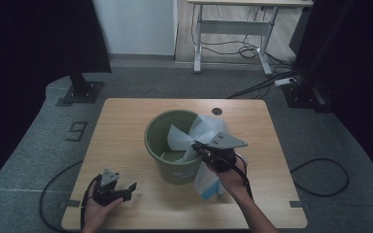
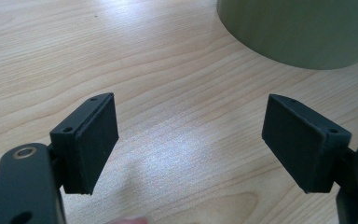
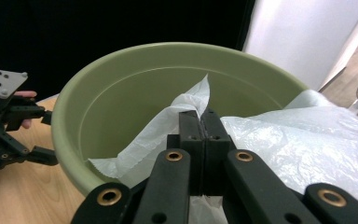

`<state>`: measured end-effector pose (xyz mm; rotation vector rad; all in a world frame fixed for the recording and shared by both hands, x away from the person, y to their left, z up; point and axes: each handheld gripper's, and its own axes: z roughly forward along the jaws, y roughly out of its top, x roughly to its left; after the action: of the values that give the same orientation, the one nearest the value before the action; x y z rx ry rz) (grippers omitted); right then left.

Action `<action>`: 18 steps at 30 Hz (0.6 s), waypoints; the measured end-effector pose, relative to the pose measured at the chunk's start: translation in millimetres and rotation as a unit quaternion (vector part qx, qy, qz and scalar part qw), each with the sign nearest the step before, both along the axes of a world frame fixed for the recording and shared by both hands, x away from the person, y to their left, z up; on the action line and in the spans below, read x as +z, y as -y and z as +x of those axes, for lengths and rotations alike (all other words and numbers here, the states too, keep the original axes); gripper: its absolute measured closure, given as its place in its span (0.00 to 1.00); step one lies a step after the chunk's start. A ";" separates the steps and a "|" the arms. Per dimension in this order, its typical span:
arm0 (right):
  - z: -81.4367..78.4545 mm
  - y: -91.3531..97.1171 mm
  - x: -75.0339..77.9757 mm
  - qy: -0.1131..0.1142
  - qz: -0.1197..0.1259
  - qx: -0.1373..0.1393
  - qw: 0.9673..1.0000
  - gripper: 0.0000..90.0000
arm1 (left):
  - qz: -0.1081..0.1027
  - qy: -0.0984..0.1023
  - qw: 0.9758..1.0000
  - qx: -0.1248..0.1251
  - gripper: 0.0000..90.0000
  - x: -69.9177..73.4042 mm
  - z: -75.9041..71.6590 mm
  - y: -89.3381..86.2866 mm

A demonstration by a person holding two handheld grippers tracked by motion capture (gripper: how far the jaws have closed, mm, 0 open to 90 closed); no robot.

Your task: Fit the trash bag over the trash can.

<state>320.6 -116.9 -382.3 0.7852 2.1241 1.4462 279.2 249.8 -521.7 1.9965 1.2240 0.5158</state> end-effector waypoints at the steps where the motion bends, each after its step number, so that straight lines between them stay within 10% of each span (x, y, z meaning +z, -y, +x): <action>1: 0.0 0.0 0.0 0.000 0.000 0.000 1.000 0.93 | 0.000 0.000 1.000 0.000 0.20 -0.1 0.0 0.0; 7: -16.9 0.2 5.5 0.039 0.032 -0.004 0.999 0.59 | 0.000 -0.002 1.000 0.000 0.20 -0.7 0.2 0.1; 18: -34.8 15.2 16.7 0.043 0.050 -0.007 0.998 0.51 | 0.004 -0.004 1.000 -0.003 0.20 -1.4 0.1 1.6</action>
<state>285.8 -132.1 -365.6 0.7573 1.9920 1.5608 279.3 248.2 -523.1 2.0103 1.2220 0.5116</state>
